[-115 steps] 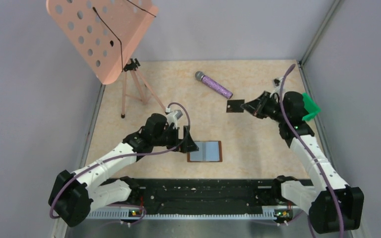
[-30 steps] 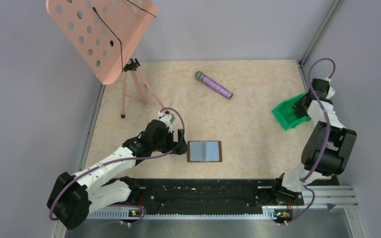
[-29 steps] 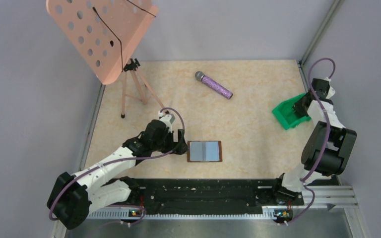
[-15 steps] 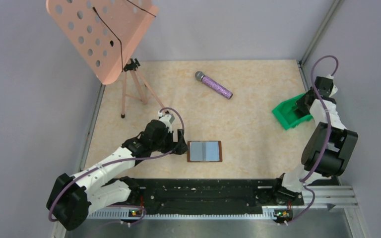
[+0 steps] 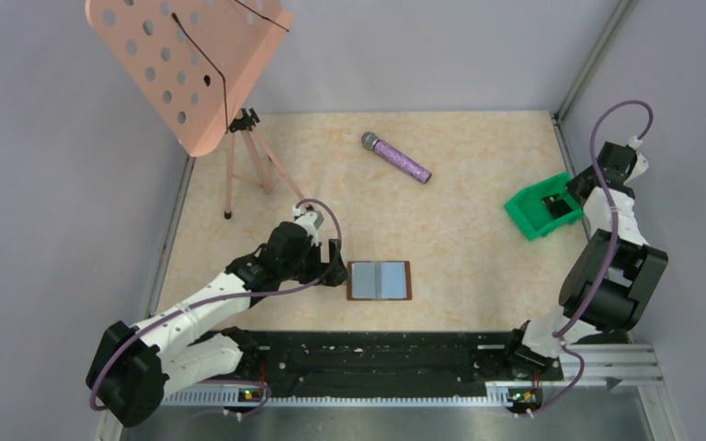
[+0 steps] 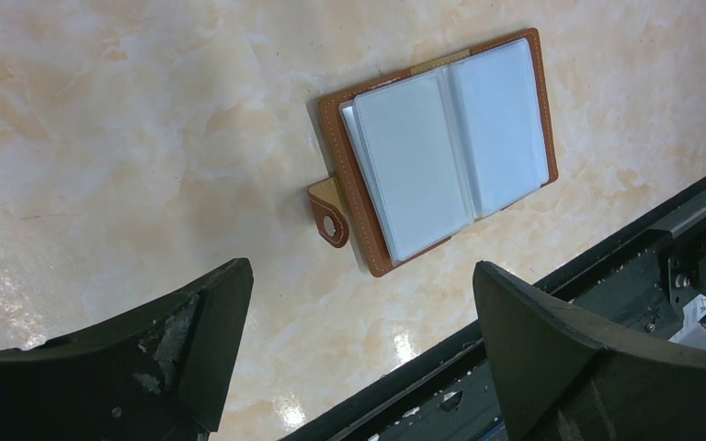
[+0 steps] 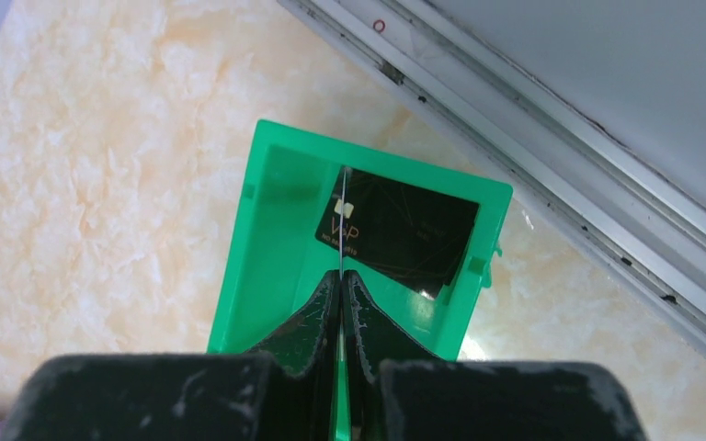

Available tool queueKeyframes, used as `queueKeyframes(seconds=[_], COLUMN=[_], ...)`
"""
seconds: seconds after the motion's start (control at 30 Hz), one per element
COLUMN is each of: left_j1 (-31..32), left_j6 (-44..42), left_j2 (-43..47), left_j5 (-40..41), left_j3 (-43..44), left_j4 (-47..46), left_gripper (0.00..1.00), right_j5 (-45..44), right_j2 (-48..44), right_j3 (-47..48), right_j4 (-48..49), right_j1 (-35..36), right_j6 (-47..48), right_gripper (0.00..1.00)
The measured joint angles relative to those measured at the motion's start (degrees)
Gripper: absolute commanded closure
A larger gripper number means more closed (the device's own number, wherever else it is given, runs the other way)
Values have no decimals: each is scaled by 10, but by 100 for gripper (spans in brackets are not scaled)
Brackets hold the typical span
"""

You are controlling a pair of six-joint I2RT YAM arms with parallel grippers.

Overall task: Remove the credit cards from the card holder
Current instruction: Place the credit card in the storage box.

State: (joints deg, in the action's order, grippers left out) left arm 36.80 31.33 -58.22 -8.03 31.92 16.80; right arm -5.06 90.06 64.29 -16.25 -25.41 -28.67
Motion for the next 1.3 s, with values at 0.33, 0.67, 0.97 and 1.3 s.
queueKeyframes(seconds=[0.33, 0.67, 0.97, 1.3], left_j1=[0, 0, 0, 0], left_j6=[0, 0, 0, 0], left_j2=[0, 0, 0, 0], left_j5=[0, 0, -1, -1], left_j3=[0, 0, 0, 0], left_j4=[0, 0, 0, 0], left_gripper=[5, 5, 5, 5], right_j5=[29, 49, 62, 63], right_j2=[0, 2, 6, 16], right_j3=[-33, -43, -54, -58], right_j4=[56, 80, 86, 92], right_j1=[-21, -25, -25, -25], right_j6=[-24, -42, -55, -61], right_gripper=[100, 100, 100, 100])
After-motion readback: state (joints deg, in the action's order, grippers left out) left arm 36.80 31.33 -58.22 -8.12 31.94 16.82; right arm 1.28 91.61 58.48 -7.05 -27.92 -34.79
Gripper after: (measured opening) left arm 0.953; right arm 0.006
